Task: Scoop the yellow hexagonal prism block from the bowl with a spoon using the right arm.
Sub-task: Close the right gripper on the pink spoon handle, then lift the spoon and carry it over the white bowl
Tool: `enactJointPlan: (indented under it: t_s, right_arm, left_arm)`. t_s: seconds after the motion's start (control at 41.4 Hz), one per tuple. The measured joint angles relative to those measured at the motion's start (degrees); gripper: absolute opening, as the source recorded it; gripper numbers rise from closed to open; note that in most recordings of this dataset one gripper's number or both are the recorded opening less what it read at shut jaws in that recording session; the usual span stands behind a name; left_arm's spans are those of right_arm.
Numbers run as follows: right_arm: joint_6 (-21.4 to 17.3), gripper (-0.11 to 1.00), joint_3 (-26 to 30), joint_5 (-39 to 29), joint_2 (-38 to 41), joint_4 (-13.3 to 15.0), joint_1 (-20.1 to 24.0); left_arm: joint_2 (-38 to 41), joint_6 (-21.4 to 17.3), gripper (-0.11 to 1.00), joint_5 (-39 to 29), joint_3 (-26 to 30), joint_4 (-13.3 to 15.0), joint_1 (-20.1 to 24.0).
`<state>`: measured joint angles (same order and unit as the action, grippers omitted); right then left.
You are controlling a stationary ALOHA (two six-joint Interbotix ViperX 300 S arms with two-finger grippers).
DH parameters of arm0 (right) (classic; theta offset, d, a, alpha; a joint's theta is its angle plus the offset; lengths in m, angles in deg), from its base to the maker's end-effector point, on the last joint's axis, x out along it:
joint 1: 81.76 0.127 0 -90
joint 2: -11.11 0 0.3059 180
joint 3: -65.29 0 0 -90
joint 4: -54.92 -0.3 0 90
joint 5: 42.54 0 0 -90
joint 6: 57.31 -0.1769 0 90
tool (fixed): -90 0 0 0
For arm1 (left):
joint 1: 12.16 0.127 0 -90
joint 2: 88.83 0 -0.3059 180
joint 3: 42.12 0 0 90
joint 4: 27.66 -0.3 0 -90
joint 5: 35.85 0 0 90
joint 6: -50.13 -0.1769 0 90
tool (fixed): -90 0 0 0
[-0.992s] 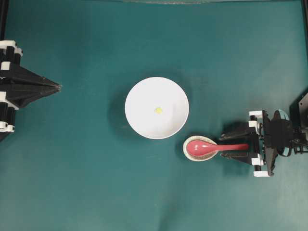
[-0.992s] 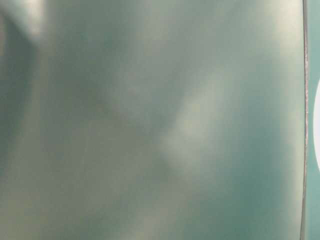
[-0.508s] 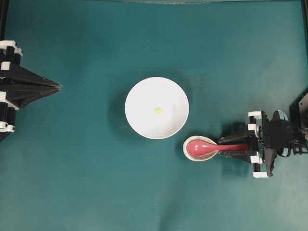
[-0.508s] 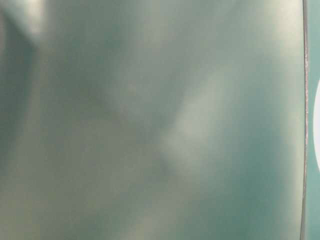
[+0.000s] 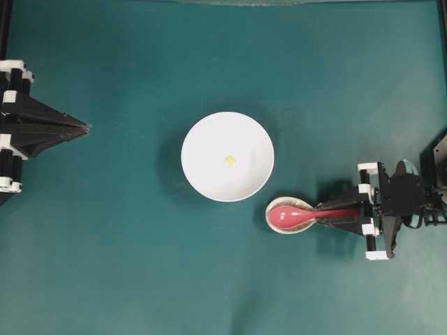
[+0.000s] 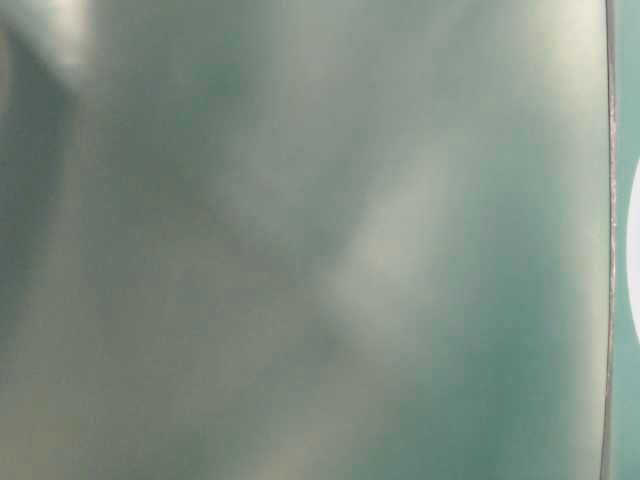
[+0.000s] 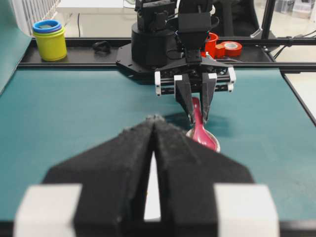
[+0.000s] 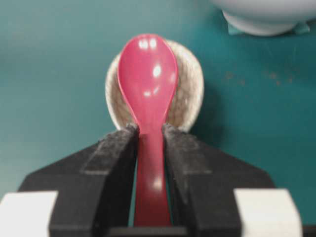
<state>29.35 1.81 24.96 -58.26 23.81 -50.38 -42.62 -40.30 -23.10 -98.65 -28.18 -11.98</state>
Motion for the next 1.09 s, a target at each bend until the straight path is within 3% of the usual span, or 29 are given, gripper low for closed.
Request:
enactJointPlan:
  t_s: [0.29, 0.532, 0.822, 1.088]
  right_arm:
    - [1.32, 0.25, -0.18, -5.62, -9.23, -0.09, -0.79]
    - [4.92, 0.25, 1.49, -16.44, -18.11, -0.09, -5.89]
    - [13.27, 0.25, 8.96, -39.2, -26.37, -0.09, -16.08]
    - [18.11, 0.25, 18.28, -62.75, -30.32, 0.0, -25.84]
  left_arm:
    - [0.0, -0.09, 0.0, -0.18, 0.0, -0.09, 0.0]
    - [0.0, -0.09, 0.0, -0.26, 0.0, -0.09, 0.0]
    - [0.0, -0.09, 0.0, -0.35, 0.0, 0.0, 0.18]
    - [0.0, 0.53, 0.0, -0.35, 0.0, -0.09, 0.79]
